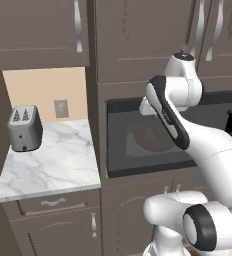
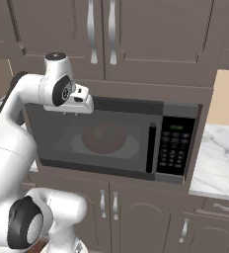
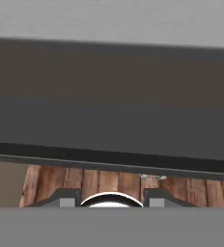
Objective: The microwave is finished heating the chicken drumstick and potato. Take the bowl containing the food and place it on the dining counter.
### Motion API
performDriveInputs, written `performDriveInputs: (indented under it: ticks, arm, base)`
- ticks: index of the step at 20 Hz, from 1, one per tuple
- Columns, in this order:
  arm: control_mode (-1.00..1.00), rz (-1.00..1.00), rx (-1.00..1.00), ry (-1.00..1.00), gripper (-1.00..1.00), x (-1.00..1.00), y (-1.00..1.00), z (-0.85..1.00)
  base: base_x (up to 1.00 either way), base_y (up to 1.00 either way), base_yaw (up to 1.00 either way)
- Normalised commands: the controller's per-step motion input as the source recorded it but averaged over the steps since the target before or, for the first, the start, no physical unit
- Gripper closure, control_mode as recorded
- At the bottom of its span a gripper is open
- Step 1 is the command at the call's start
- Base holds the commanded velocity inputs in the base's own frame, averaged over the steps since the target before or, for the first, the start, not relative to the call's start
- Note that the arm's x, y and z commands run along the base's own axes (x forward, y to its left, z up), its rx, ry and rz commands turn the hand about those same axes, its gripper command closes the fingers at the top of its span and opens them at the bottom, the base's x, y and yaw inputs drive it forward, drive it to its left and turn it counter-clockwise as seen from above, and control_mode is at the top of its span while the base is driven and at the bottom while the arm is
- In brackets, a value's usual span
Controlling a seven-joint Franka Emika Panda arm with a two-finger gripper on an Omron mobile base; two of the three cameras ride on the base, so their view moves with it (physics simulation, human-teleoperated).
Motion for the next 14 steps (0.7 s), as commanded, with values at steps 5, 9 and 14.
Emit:
performDriveInputs:
  ticks: [5, 9, 14]
  arm:
    - [-1.00, 0.00, 0.00, -0.05, -1.00, -0.48, 0.00, -0.31]
    - [-1.00, -0.02, 0.00, -0.10, -1.00, -0.89, 0.00, -0.69]
    - [-1.00, -0.01, 0.00, -0.23, -1.00, -0.60, 0.00, -0.45]
  base:
    - [0.00, 0.00, 0.00]
    - [0.00, 0.00, 0.00]
    - [0.00, 0.00, 0.00]
